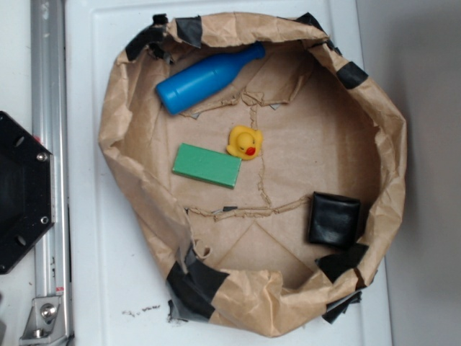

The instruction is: Grab the yellow duck.

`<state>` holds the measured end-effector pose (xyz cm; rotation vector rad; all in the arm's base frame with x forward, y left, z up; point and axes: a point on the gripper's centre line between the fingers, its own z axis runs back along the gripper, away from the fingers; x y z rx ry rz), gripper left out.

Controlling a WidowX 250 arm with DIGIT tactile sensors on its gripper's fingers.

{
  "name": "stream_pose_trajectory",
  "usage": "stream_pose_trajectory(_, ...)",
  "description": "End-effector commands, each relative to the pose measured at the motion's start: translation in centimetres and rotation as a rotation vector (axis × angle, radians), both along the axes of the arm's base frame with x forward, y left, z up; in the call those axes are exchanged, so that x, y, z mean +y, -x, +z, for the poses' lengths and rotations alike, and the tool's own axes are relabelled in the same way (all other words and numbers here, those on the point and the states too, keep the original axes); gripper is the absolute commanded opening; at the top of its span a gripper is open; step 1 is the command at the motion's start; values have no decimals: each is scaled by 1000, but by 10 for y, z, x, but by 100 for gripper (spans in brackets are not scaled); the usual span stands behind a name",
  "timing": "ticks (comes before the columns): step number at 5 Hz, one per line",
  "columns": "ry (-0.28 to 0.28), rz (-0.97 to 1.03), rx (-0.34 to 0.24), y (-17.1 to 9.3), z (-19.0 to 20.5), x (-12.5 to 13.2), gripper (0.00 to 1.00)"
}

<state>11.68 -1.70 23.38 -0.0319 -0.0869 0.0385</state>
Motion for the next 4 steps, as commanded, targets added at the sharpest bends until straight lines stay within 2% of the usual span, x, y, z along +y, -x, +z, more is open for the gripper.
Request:
stream_pose_trajectory(1,-64,146,26,-99,-54,14,100)
stream_pose_trajectory(2,-147,331,30,-124,-90,31,100)
stream_pose_trajectory(3,-101,132,-33,-134,-117,31,100)
stream_pose_trajectory(4,-101,132,-33,-134,-117,31,100)
